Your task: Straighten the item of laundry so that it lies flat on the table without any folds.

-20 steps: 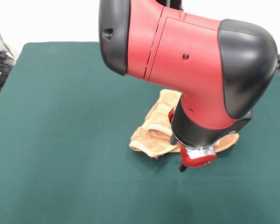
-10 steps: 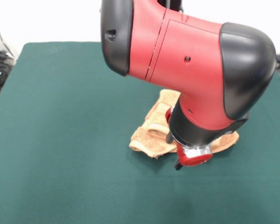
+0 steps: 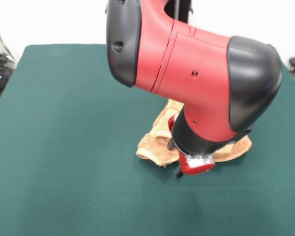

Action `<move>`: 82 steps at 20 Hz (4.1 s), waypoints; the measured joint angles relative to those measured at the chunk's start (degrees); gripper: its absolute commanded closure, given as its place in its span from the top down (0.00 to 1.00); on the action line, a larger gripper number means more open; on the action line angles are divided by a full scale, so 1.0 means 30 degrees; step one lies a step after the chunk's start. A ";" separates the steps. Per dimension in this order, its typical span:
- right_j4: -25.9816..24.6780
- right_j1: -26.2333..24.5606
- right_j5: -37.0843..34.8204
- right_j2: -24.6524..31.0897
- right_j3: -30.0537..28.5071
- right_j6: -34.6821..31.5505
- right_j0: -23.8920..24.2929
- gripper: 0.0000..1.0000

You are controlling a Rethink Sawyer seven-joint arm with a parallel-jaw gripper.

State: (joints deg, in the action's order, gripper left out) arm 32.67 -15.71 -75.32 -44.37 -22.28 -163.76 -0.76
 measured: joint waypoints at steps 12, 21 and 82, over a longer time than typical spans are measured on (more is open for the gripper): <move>-0.0044 -0.0140 -0.0059 -0.0003 0.0011 0.0000 -0.0002 1.00; -0.0088 -0.0228 -0.1227 -0.0335 0.0011 0.0000 -0.0004 1.00; -0.0072 -0.1180 -0.3302 -0.3574 0.0191 0.0000 0.0098 1.00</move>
State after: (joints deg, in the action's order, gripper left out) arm 32.45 -19.25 -85.22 -55.09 -21.71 -163.76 -0.47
